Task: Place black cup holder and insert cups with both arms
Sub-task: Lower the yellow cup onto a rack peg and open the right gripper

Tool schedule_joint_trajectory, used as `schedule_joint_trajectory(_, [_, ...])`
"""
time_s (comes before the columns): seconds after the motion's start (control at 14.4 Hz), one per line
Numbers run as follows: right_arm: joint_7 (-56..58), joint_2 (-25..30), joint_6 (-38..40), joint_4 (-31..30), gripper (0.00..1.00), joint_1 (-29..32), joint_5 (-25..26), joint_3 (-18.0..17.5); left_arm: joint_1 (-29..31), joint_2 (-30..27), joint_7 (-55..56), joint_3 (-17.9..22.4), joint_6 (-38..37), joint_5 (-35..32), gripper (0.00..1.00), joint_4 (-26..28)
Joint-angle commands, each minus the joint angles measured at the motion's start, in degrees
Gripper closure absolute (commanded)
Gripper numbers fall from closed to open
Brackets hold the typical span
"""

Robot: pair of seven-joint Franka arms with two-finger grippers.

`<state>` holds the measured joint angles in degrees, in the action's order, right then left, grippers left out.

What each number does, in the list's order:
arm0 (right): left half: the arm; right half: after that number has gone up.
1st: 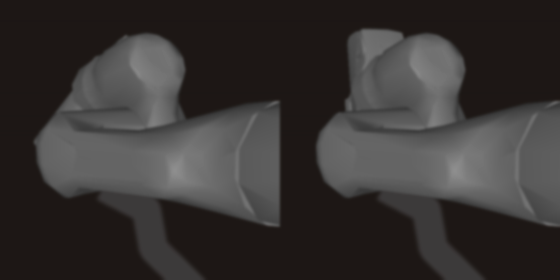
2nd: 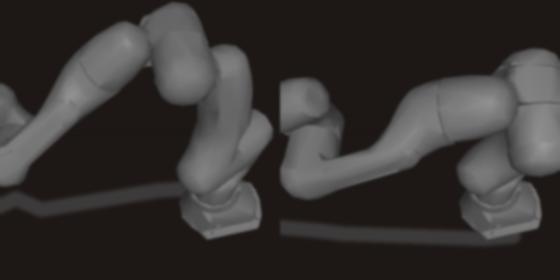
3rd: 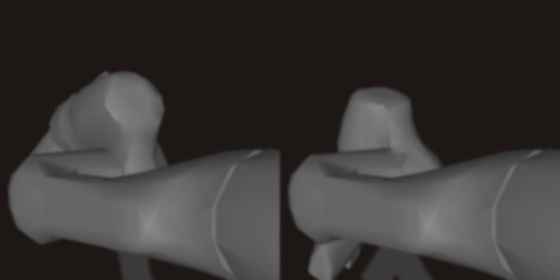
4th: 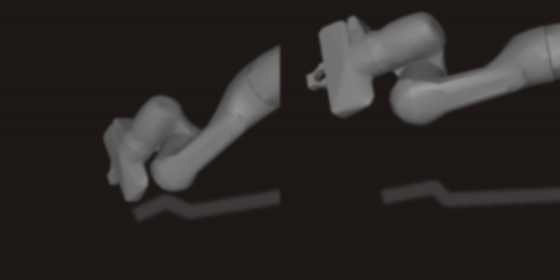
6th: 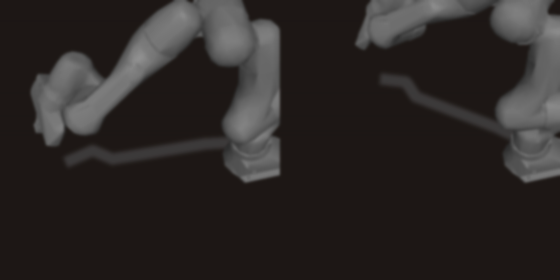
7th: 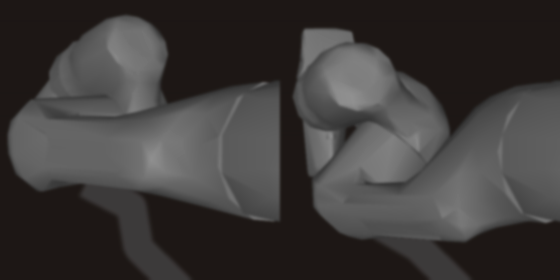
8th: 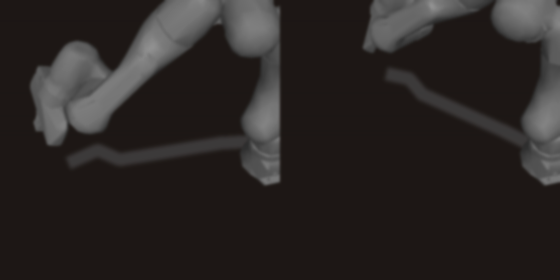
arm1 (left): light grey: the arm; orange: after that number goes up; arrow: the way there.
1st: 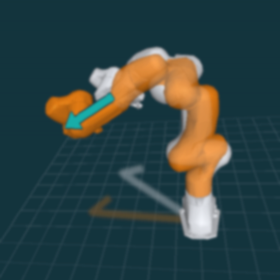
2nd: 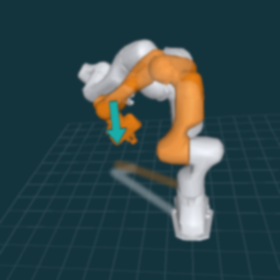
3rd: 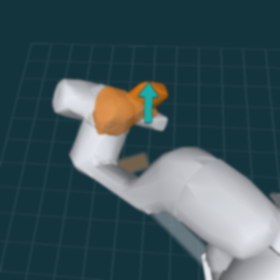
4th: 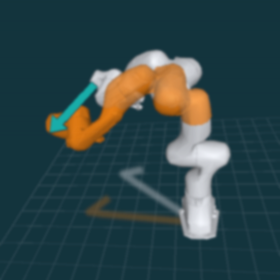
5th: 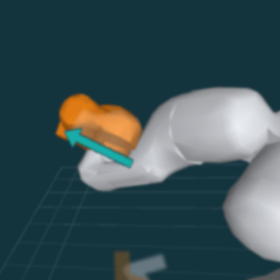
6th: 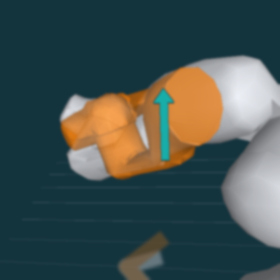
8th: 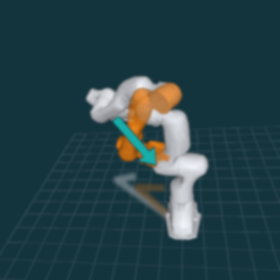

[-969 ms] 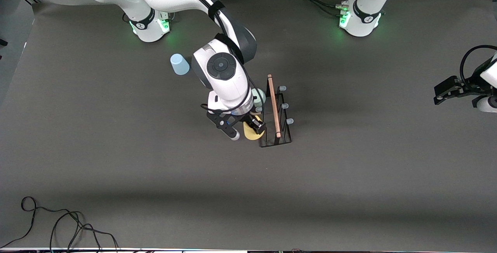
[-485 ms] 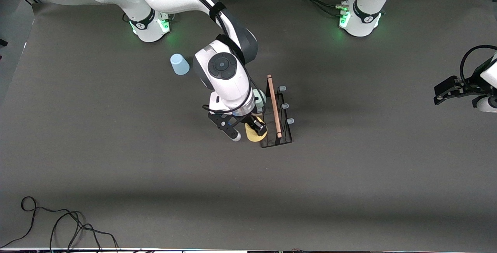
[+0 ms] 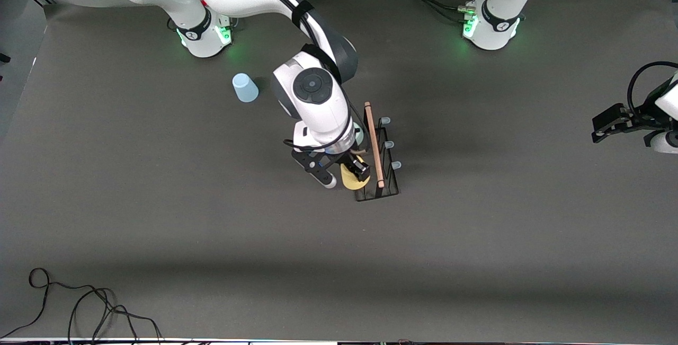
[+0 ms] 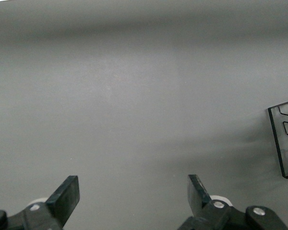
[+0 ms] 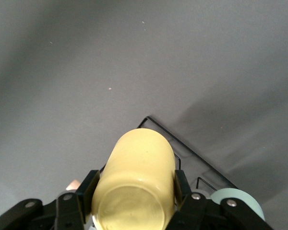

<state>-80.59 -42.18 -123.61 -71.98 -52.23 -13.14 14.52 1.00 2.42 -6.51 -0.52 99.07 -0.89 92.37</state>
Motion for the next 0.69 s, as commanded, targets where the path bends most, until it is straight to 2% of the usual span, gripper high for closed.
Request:
schedule_joint_trajectory(0.0, [-2.0,-2.5,-0.1,2.1,1.0,-0.8,1.0,0.5,0.1,0.5,-0.6,0.1,-0.3,0.0,0.0,-1.1])
schedule_joint_trajectory(0.28, [-2.0,-4.4,-2.0,2.1,1.0,-1.1,1.5,0.5,0.0,0.5,-0.4,0.1,-0.3,0.0,0.0,-1.1])
schedule_joint_trajectory(0.35, [-2.0,-4.7,-2.5,2.0,0.93,-1.2,1.5,0.5,0.0,0.5,-0.3,0.1,-0.3,0.0,0.0,-1.1])
schedule_joint_trajectory(0.42, [-1.9,-4.8,-2.7,2.0,0.79,-1.2,1.5,0.5,0.0,0.5,-0.3,0.1,-0.3,0.0,0.0,-1.1])
schedule_joint_trajectory(0.48, [-1.9,-4.8,-2.7,2.0,0.7,-1.2,1.5,0.4,0.0,0.4,-0.2,0.1,-0.3,0.0,0.0,-1.1])
schedule_joint_trajectory(0.55, [-1.9,-4.8,-2.7,2.0,0.4,-1.2,1.5,0.4,-0.1,0.4,0.0,0.1,-0.4,0.0,0.0,-1.1])
schedule_joint_trajectory(0.62, [-1.9,-4.8,-2.7,2.0,0.24,-1.2,1.5,0.4,-0.3,0.4,0.3,0.1,-0.4,0.0,0.0,-1.1])
